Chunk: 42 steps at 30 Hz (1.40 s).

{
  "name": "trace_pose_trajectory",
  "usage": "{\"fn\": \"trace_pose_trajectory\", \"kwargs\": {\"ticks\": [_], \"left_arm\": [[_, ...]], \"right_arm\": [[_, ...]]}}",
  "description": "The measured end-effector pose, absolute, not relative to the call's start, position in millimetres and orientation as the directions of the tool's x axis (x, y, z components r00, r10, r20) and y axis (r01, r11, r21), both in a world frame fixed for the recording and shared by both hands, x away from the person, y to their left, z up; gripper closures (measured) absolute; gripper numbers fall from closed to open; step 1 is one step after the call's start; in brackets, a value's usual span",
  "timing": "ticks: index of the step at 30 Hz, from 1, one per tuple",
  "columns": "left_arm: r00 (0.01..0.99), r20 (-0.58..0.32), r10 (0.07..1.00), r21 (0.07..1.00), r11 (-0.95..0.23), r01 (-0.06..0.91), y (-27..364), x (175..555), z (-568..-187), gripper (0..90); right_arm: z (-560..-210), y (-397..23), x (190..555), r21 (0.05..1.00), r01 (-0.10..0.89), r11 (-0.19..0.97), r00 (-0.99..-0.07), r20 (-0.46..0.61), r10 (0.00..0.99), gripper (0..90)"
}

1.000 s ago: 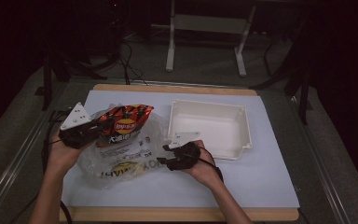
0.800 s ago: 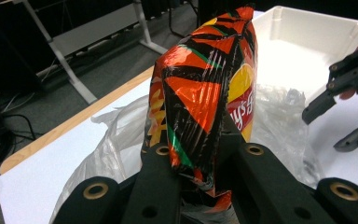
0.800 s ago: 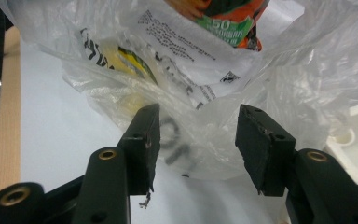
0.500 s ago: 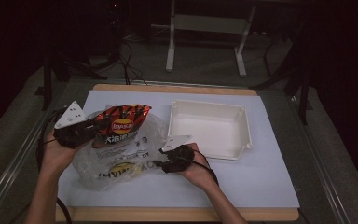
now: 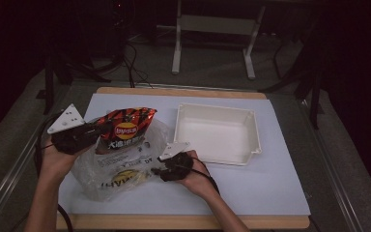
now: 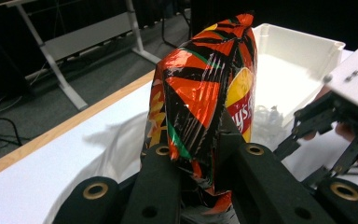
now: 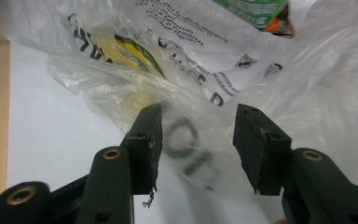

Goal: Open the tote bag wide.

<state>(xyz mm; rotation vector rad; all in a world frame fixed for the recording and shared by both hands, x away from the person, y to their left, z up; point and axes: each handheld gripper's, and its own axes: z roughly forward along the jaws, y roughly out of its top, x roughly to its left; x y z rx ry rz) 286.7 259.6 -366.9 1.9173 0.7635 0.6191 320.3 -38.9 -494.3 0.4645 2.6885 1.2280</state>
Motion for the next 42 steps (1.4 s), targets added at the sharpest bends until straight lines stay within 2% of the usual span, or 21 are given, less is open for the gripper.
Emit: {"fn": "trace_pose_trajectory", "kwargs": {"ticks": [11, 42], "left_arm": [[0.697, 0.090, 0.711, 0.914, -0.337, 0.225, 256.7, 283.9, -359.7, 84.4], [0.726, 0.074, 0.684, 0.944, -0.283, 0.171, 253.4, 264.1, -340.6, 84.4]], "right_arm": [[-497.0, -32.3, 315.3, 0.757, 0.210, 0.619, -0.947, -0.001, 0.322, 52.5], [-506.1, -96.3, 320.9, 0.759, 0.290, 0.583, -0.902, 0.013, 0.431, 52.3]]}}
